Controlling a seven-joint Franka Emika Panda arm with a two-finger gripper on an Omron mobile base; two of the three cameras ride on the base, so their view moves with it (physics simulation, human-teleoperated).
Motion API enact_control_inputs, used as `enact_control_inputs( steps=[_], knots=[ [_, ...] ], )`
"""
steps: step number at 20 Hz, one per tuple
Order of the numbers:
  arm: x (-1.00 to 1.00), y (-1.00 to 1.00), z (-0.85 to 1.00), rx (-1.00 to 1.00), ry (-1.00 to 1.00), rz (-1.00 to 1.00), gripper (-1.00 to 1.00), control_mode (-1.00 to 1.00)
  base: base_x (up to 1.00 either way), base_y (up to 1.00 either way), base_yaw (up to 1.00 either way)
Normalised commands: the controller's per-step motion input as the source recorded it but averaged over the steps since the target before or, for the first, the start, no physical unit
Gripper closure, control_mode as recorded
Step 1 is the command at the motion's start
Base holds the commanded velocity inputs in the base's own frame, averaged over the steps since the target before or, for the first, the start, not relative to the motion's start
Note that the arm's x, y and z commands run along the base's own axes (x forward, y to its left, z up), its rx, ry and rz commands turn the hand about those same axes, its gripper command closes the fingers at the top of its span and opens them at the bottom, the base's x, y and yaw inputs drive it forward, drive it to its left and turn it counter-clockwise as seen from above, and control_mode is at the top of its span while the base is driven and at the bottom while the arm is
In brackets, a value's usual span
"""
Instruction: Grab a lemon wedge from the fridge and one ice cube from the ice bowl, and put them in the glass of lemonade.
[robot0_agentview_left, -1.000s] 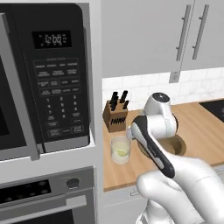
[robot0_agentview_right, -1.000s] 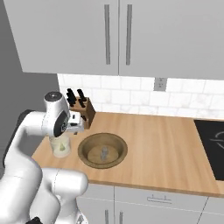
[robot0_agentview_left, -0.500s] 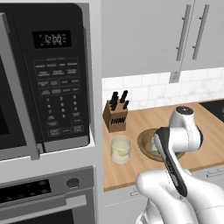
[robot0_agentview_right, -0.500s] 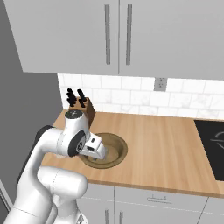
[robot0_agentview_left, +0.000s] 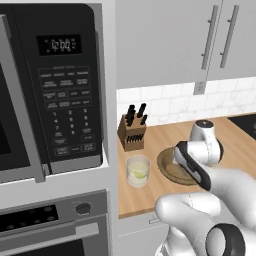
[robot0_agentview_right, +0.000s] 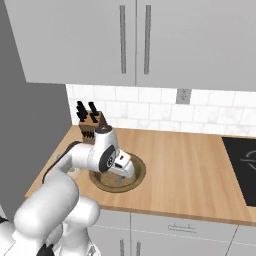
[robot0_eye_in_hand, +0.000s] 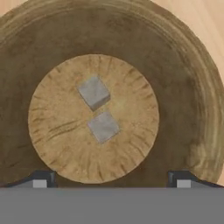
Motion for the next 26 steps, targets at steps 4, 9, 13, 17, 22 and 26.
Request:
enact_control_inputs(
  steps=[4, 9, 13, 17, 22, 26],
  knots=[
    [0.76, -0.03, -0.10, 0.00, 0.17, 0.08, -1.00, -1.00, 0.00, 0.00, 0.00],
    [0.22, -0.10, -0.32, 0.00, 0.07, 0.17, -1.00, -1.00, 0.00, 0.00, 0.00],
    [0.16, -0.16, -0.44, 0.00, 0.00, 0.17, -1.00, -1.00, 0.00, 0.00, 0.00],
    [-0.01, 0.05, -0.63, 0.00, 0.00, 0.13, -1.00, -1.00, 0.00, 0.00, 0.00],
    [0.06, 0.09, -0.26, 0.00, -0.01, 0.06, -1.00, -1.00, 0.00, 0.00, 0.00],
    [0.05, 0.01, -0.02, 0.00, -0.03, 0.00, -1.00, -1.00, 0.00, 0.00, 0.00]
  ],
)
